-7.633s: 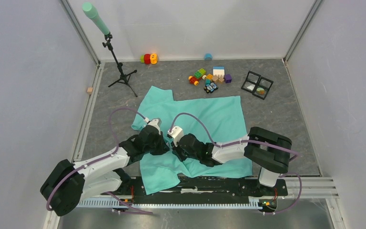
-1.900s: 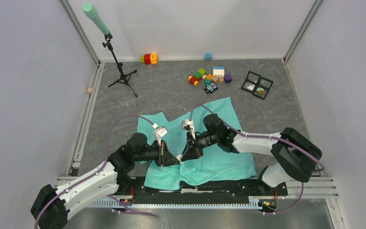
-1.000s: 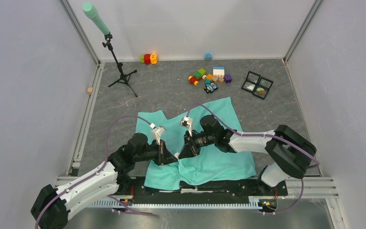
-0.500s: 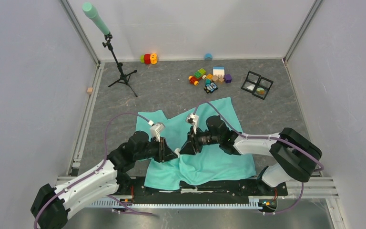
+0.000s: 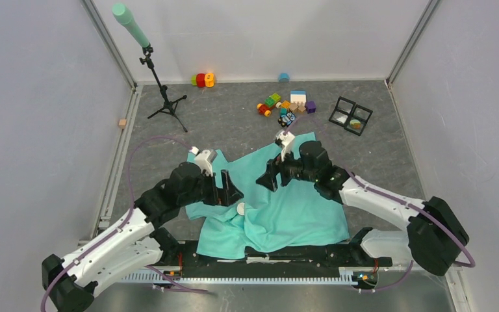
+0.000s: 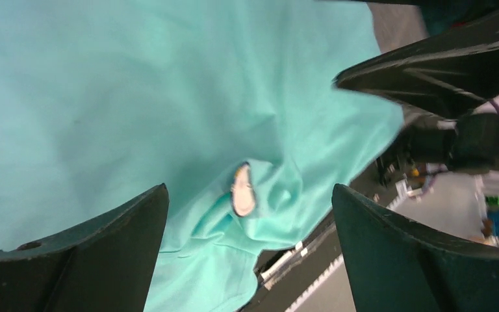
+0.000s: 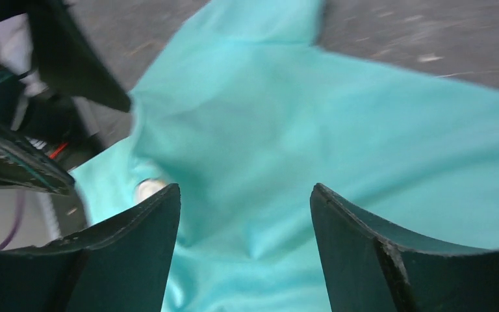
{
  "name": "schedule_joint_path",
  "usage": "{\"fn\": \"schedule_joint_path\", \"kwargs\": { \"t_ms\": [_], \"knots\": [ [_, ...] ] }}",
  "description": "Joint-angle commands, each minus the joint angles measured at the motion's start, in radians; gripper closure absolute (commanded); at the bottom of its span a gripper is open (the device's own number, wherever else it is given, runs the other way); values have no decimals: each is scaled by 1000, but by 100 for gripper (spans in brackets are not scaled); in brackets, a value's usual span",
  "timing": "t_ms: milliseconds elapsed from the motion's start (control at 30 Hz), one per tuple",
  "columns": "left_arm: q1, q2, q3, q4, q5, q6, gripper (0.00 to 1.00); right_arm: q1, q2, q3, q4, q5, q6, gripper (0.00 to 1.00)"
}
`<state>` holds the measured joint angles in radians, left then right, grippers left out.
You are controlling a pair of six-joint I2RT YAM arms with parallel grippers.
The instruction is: Pin the brooch onto the clothing
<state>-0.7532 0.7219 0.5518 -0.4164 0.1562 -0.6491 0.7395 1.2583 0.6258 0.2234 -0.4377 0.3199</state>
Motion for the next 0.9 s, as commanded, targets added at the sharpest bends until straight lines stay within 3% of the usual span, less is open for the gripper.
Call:
{"fn": "schedule_joint_path", "kwargs": {
  "t_ms": [0,100,200,400,600,867],
  "knots": [
    [84,63,89,-199,-198,-12,0,-23,-77,173,-305,358,-141,20],
    [261,77,79,-264,-188,-53,0,-45,-88,221,-393,507,-183,14],
    [374,24,52,-294,-250,-76,0,-87,-94,221,-409,529,-188,12],
    [392,-25,22,-378,-459,-213,0,-171,-103,180,-408,515,-177,12],
    [393,-4,-11,-415,-461,-307,0,-257,-140,111,-384,451,-153,13],
    [401,119,-84,-322,-457,-305,28,-342,-191,42,-357,360,-155,13]
  ]
}}
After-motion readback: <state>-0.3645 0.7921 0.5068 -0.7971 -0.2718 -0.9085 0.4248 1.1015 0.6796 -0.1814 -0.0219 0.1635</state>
